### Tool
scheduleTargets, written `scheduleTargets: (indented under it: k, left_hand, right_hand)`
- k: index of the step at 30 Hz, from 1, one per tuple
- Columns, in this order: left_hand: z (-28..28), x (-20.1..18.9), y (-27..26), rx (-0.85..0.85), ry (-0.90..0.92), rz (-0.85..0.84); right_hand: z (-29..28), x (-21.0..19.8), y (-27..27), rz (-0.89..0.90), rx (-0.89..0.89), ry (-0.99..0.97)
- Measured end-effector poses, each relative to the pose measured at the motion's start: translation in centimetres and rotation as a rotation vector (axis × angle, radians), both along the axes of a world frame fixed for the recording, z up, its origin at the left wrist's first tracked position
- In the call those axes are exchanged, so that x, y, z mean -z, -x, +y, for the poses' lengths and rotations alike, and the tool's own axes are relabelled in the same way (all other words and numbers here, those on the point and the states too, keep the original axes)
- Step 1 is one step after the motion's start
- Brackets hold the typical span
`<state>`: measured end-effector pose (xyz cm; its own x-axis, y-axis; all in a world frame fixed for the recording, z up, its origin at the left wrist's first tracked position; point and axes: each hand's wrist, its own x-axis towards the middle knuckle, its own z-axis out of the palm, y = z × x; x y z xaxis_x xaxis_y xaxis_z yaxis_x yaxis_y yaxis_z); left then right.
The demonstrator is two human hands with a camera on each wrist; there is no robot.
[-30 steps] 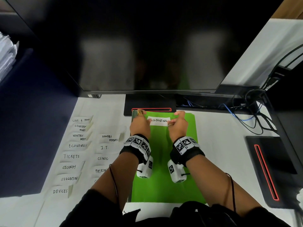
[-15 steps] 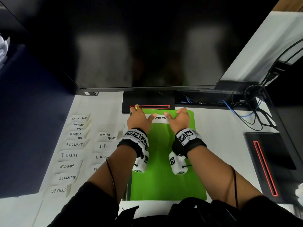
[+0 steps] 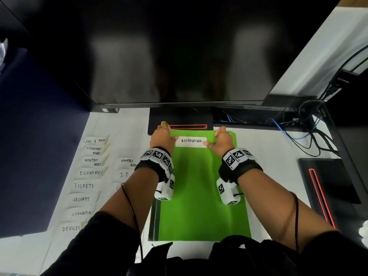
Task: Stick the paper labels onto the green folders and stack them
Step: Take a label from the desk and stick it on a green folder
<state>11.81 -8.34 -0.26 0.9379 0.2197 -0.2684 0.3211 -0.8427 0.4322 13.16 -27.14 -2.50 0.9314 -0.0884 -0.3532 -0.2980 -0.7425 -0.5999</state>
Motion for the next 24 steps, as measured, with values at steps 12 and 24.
scheduleTargets:
  k: [12, 24]
  left_hand:
    - [0.5, -0.3, -0.2, 0.176, -0.101, 0.105]
    - [-0.4, -0.1, 0.2, 0.086, -0.001, 0.097]
  right_hand:
    - [-0.1, -1.4, -0.5, 0.155, -0.094, 0.068]
    - [0.0, -2.1, -1.1, 0.281, -0.080, 0.071]
